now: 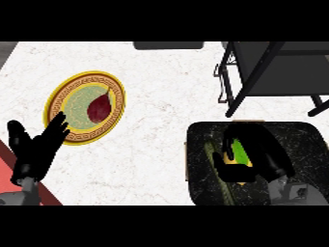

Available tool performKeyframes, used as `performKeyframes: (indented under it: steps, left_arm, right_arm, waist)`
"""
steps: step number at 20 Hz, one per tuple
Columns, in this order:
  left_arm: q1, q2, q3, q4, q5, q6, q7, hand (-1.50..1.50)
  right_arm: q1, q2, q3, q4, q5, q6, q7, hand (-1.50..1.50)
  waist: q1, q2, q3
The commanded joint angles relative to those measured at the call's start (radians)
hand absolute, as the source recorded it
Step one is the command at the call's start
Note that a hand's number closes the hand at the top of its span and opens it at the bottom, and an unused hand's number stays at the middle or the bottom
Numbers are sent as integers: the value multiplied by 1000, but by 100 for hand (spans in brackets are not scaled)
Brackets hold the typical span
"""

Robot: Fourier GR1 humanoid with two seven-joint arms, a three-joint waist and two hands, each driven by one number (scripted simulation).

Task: Pick the lemon from the tray and place it in the tiered shelf

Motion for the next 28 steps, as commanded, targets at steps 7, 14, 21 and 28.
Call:
performKeyframes:
  steps: [7, 14, 21, 28]
  left_arm:
    - [78, -37, -11, 4, -17, 5, -30, 0]
    - [20, -19, 4, 4, -3, -20, 20, 0]
    - [10, -39, -4, 18, -40, 13, 21, 0]
    - [24, -50, 2, 7, -29, -8, 3, 0]
  right_arm:
    - [-71, -59, -215, -536, -73, 102, 296, 150]
    - [-401, -119, -458, -505, -286, 241, 544, 150]
    - [-628, -257, -603, -261, -395, 257, 568, 150]
    - [-763, -379, -676, 8, -413, 261, 445, 150]
  waist:
    - [-8, 2, -11]
    - [14, 9, -10]
    - [16, 9, -10]
    - [20, 11, -9]
